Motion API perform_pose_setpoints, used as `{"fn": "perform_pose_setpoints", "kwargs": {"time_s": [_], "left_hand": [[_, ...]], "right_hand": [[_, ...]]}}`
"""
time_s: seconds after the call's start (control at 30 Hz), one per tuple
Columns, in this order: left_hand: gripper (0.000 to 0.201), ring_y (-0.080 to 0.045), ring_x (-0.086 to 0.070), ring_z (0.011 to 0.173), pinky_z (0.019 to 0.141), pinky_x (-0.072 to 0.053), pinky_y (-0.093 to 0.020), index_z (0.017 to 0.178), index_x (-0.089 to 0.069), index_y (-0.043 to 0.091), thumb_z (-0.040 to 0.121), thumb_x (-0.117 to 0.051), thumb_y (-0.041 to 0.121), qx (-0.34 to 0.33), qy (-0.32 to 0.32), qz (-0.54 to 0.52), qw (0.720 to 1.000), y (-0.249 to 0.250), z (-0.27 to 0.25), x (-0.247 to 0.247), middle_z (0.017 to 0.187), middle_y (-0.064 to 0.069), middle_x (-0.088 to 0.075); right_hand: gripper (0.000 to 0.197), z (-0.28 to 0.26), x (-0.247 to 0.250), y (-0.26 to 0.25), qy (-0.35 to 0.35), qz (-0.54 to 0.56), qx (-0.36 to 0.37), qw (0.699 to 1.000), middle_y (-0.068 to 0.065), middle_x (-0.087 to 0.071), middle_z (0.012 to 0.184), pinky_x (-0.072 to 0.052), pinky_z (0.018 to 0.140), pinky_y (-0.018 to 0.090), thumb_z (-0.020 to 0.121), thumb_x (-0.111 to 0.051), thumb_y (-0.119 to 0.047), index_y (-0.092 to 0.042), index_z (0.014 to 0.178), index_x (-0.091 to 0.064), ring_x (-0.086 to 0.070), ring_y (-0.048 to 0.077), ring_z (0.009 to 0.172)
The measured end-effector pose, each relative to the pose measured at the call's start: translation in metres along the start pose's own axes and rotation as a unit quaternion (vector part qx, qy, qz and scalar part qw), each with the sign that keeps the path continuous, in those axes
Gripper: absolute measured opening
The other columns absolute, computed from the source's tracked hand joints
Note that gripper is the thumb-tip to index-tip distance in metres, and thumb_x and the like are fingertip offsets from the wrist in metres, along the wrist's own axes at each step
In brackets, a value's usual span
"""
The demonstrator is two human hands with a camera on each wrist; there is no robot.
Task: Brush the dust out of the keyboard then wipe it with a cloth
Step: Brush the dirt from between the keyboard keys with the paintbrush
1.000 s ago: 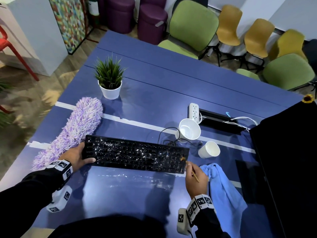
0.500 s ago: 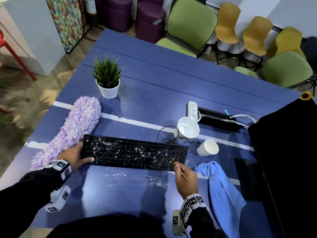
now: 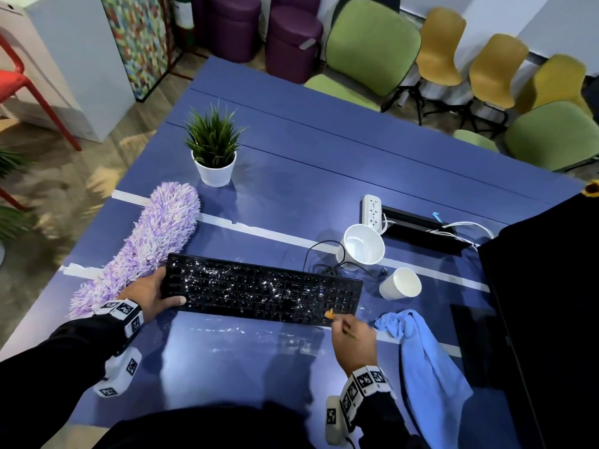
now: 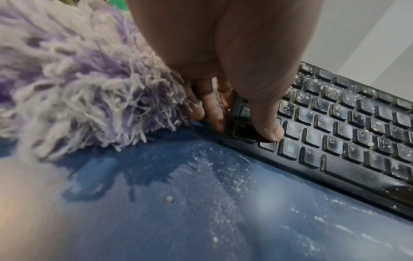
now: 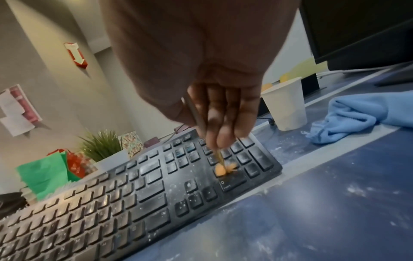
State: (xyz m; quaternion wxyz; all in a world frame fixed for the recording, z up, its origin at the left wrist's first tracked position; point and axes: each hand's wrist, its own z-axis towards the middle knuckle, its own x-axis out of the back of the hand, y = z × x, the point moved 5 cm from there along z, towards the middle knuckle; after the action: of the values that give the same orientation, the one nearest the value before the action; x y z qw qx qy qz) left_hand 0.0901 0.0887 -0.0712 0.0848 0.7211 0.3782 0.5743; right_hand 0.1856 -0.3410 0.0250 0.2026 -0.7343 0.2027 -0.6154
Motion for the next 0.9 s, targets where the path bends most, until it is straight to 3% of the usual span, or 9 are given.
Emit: {"fn": "perform_pose_setpoints", "kwargs": {"time_s": [0.1, 0.17, 0.23, 0.33, 0.43, 0.5, 0.67, 0.8, 0.9], "left_hand": [[0.074, -0.03, -0.064, 0.085, 0.076, -0.049, -0.036, 0.127, -0.043, 0.018, 0.068, -0.078, 0.045, -0.003, 0.003, -0.008, 1.0, 0.0, 0.0, -0.001, 0.096, -0.012, -0.069], [0.073, -0.031, -0.064, 0.085, 0.075, -0.048, -0.036, 0.128, -0.043, 0.016, 0.069, -0.079, 0.042, -0.003, 0.003, 0.0, 1.0, 0.001, 0.0, -0.001, 0.096, -0.014, -0.069], [0.076, -0.032, -0.065, 0.085, 0.075, -0.048, -0.036, 0.129, -0.042, 0.014, 0.068, -0.078, 0.044, -0.008, 0.003, 0.0, 1.0, 0.003, -0.001, 0.0, 0.096, -0.014, -0.069], [0.081, -0.031, -0.065, 0.084, 0.076, -0.05, -0.037, 0.127, -0.044, 0.016, 0.06, -0.07, 0.054, -0.01, 0.008, -0.005, 1.0, 0.002, -0.001, 0.001, 0.095, -0.012, -0.07], [0.082, -0.03, -0.065, 0.085, 0.076, -0.05, -0.037, 0.127, -0.044, 0.017, 0.059, -0.067, 0.057, -0.012, 0.011, -0.008, 1.0, 0.002, -0.001, 0.001, 0.095, -0.011, -0.07], [0.082, -0.03, -0.065, 0.084, 0.076, -0.05, -0.037, 0.128, -0.043, 0.017, 0.06, -0.069, 0.056, -0.014, 0.007, -0.004, 1.0, 0.001, 0.0, 0.0, 0.094, -0.011, -0.07], [0.082, -0.032, -0.065, 0.081, 0.072, -0.048, -0.036, 0.128, -0.043, 0.018, 0.06, -0.07, 0.056, -0.012, -0.001, -0.001, 1.0, 0.0, 0.002, -0.001, 0.089, -0.012, -0.069], [0.079, -0.032, -0.065, 0.084, 0.074, -0.048, -0.036, 0.128, -0.043, 0.017, 0.064, -0.075, 0.051, -0.015, 0.002, 0.001, 1.0, 0.0, 0.002, -0.002, 0.094, -0.013, -0.07], [0.082, -0.031, -0.065, 0.085, 0.075, -0.049, -0.036, 0.128, -0.042, 0.018, 0.061, -0.07, 0.057, -0.015, 0.007, 0.002, 1.0, 0.001, 0.001, -0.001, 0.096, -0.011, -0.07]], "right_hand": [[0.021, -0.001, 0.013, -0.011, 0.096, 0.082, 0.057, 0.99, -0.001, -0.071, 0.089, -0.048, 0.079, 0.022, 0.092, -0.055, -0.012, -0.017, 0.103, -0.073, -0.062, 0.015, 0.081], [0.021, 0.0, 0.011, -0.014, 0.072, 0.069, 0.07, 0.993, -0.003, -0.068, 0.08, -0.042, 0.068, 0.008, 0.092, -0.056, -0.01, -0.016, 0.103, -0.073, -0.059, 0.011, 0.073], [0.022, 0.0, 0.0, -0.009, -0.007, 0.031, 0.033, 0.999, 0.001, -0.066, 0.064, -0.042, 0.05, 0.011, 0.092, -0.052, -0.012, -0.017, 0.086, -0.073, -0.053, 0.008, 0.052], [0.026, -0.005, -0.007, -0.001, -0.049, 0.012, 0.019, 0.999, 0.001, -0.062, 0.055, -0.04, 0.043, 0.014, 0.092, -0.052, -0.013, -0.012, 0.073, -0.069, -0.05, 0.009, 0.043], [0.021, -0.007, 0.004, 0.007, 0.036, 0.06, -0.003, 0.998, 0.004, -0.068, 0.071, -0.039, 0.052, 0.004, 0.09, -0.055, -0.008, -0.013, 0.085, -0.074, -0.055, 0.006, 0.052], [0.022, -0.004, 0.013, 0.019, 0.093, 0.072, -0.048, 0.992, 0.007, -0.068, 0.078, -0.04, 0.056, 0.01, 0.091, -0.052, -0.01, -0.015, 0.089, -0.074, -0.058, 0.014, 0.063], [0.023, -0.003, 0.008, 0.022, 0.057, 0.06, 0.0, 0.997, 0.004, -0.074, 0.082, -0.041, 0.059, 0.0, 0.09, -0.056, -0.011, -0.016, 0.1, -0.076, -0.061, 0.009, 0.063], [0.026, 0.0, 0.026, 0.018, 0.133, 0.09, 0.014, 0.987, -0.006, -0.073, 0.087, -0.053, 0.077, 0.026, 0.094, -0.051, -0.018, -0.027, 0.104, -0.073, -0.063, 0.01, 0.075], [0.025, 0.004, 0.032, 0.019, 0.142, 0.092, 0.026, 0.985, -0.016, -0.067, 0.077, -0.046, 0.072, 0.019, 0.094, -0.049, -0.022, -0.025, 0.095, -0.074, -0.058, -0.002, 0.072]]}}
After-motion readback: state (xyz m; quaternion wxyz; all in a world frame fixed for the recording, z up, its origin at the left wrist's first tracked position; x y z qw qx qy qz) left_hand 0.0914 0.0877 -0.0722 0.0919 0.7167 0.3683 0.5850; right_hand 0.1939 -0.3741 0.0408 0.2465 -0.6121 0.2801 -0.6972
